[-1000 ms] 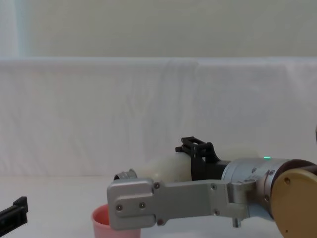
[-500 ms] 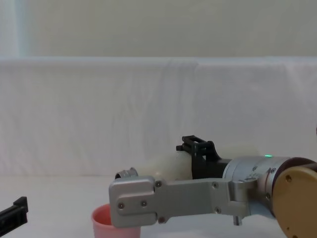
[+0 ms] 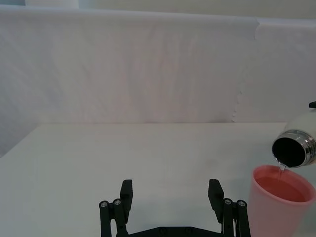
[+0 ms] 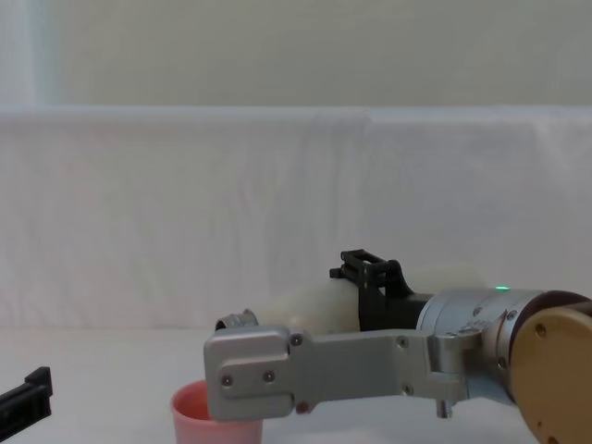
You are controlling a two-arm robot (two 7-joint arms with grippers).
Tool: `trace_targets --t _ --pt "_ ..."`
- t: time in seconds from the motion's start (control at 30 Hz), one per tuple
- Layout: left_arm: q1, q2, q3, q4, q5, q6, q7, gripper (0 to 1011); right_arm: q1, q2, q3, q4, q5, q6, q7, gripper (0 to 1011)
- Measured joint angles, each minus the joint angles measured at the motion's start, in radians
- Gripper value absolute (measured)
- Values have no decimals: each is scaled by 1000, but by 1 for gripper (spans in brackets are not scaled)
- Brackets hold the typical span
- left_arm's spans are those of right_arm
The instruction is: Grasp the thermos with one hand and pour water into the cup lid.
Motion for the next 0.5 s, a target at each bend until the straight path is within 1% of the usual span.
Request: trace_targets --t 0.5 --pt "0 0 0 0 0 0 0 1001 3 -1 -7 -3 -13 5 4 957"
